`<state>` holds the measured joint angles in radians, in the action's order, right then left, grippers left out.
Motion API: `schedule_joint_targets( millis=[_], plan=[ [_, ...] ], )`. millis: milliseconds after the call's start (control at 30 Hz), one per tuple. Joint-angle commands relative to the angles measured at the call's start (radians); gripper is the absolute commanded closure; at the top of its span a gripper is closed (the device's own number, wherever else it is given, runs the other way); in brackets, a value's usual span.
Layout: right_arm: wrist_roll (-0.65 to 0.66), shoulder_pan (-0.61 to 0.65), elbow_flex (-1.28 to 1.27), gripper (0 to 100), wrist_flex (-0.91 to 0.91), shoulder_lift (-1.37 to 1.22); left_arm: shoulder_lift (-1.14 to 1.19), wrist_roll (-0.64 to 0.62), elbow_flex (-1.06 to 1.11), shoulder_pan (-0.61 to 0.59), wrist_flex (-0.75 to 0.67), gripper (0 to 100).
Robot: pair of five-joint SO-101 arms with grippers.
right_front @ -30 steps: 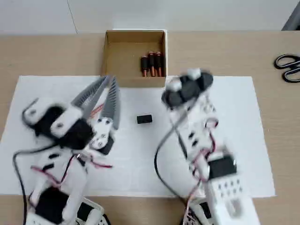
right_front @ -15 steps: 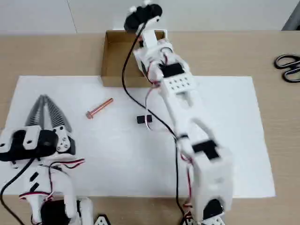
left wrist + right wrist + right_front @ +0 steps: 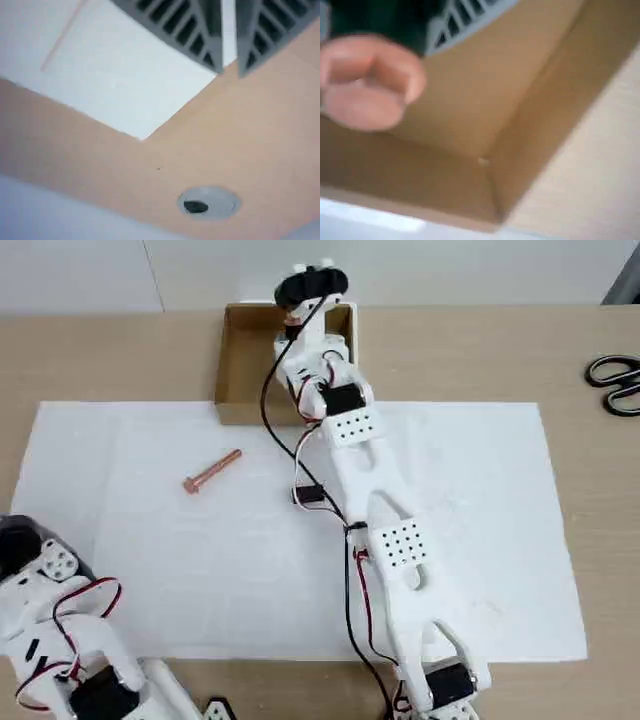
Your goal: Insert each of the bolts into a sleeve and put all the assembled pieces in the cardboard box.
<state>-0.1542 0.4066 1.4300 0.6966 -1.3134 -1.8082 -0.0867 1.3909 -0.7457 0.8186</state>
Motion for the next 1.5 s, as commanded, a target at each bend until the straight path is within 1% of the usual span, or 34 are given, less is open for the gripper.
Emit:
schedule_joint_targets(
  millis=[0,67,167,233,300,400,533,600,667,700,767,833,867,900,1000,1067,1100,1233,1267,1367,1467],
  plan=[
    [-0.006,0.012,0.043,98.9,0.004,0.022,-0.012,-0.002,-0.004,-0.011,0.017,99],
    [-0.008,0.018,0.032,97.5,0.004,0.022,-0.012,-0.002,-0.004,-0.011,0.017,99],
    [-0.008,0.027,0.031,89.1,0.008,0.024,-0.012,-0.002,-0.004,-0.011,0.017,99],
    [-0.008,0.035,0.035,83.4,0.053,0.024,-0.012,-0.002,-0.004,-0.009,0.017,99],
    [-0.008,0.041,0.035,80.2,0.097,0.024,-0.012,-0.002,-0.004,-0.009,0.017,99],
    [-0.009,0.044,0.038,80.0,0.107,0.024,-0.012,-0.002,-0.004,-0.009,0.018,99],
    [-0.009,0.042,0.107,80.0,0.117,0.024,-0.012,-0.002,-0.004,-0.009,0.018,99],
    [-0.008,0.042,0.149,80.0,0.173,0.024,-0.012,-0.002,-0.004,-0.009,0.018,99],
    [-0.003,0.042,0.222,80.0,0.326,0.025,-0.012,-0.002,-0.004,-0.009,0.018,99],
    [-0.003,0.044,0.261,79.9,0.437,0.033,-0.012,-0.002,-0.004,-0.009,0.018,99],
    [-0.003,0.044,0.245,79.8,0.665,0.084,-0.012,-0.002,-0.004,-0.009,0.028,99],
    [-0.003,0.042,0.252,79.9,0.885,0.154,-0.012,-0.002,-0.004,-0.009,0.072,99],
    [-0.003,0.041,0.25,79.9,0.969,0.185,-0.012,-0.002,-0.004,-0.008,0.1,99],
    [-0.003,0.041,0.25,79.9,1.001,0.203,-0.012,-0.002,-0.004,-0.008,0.126,99],
    [-0.003,0.028,0.252,79.9,0.993,0.252,-0.012,-0.002,-0.004,-0.009,0.183,99],
    [0.006,0.051,0.25,79.8,0.998,0.292,-0.012,-0.002,-0.004,-0.009,0.193,99],
    [0.029,0.062,0.249,79.8,1.0,0.308,-0.012,-0.002,-0.004,-0.009,0.193,99],
    [0.189,0.105,0.173,79.9,1.0,0.348,-0.012,0.003,-0.007,-0.009,0.19,99],
    [0.204,0.111,0.152,80.0,1.001,0.363,-0.012,0.003,-0.007,-0.009,0.193,99],
    [0.212,0.13,0.052,80.0,1.007,0.438,-0.012,0.003,-0.007,-0.009,0.195,99],
    [0.213,0.137,-0.158,80.0,1.007,0.558,-0.012,0.005,-0.007,-0.009,0.195,99]
  ],
)
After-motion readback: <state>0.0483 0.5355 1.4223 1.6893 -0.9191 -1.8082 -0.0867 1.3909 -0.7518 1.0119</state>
